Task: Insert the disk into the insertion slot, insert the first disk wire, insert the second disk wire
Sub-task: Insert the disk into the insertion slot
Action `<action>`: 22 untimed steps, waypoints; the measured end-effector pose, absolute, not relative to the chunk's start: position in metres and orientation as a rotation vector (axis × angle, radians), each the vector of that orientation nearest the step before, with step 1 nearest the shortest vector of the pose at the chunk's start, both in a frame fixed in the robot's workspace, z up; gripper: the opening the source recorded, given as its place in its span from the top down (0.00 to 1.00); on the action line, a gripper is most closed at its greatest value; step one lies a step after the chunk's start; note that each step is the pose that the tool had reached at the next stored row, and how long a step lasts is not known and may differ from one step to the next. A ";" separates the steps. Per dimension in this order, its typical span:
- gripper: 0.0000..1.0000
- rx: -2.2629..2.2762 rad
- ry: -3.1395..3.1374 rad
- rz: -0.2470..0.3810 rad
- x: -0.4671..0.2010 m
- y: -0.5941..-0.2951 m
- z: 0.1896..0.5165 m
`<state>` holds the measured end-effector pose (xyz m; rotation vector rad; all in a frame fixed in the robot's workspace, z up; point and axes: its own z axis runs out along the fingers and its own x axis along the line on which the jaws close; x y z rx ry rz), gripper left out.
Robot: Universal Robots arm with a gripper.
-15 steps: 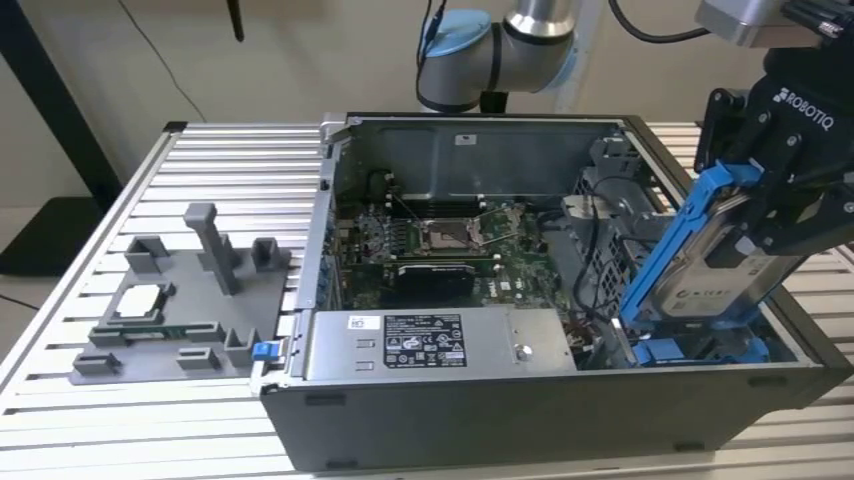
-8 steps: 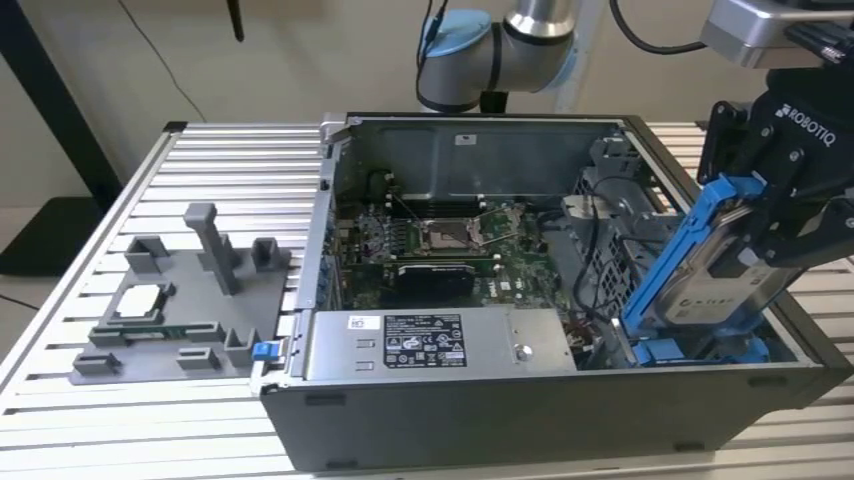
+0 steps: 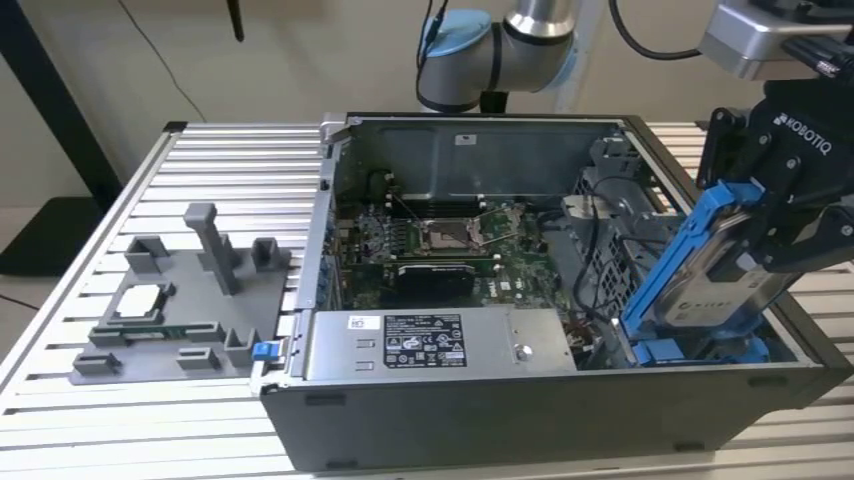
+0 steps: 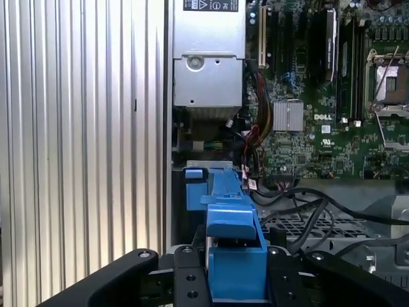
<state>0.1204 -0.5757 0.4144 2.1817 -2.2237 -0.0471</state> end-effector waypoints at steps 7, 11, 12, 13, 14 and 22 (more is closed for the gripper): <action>1.00 2.186 -2.228 -0.057 0.122 -0.575 0.412; 1.00 2.187 -2.229 -0.059 0.123 -0.575 0.410; 1.00 2.187 -2.229 -0.060 0.123 -0.575 0.409; 1.00 2.186 -2.230 -0.060 0.123 -0.575 0.408; 1.00 2.184 -2.232 -0.060 0.123 -0.575 0.407; 1.00 2.164 -2.255 -0.064 0.123 -0.572 0.400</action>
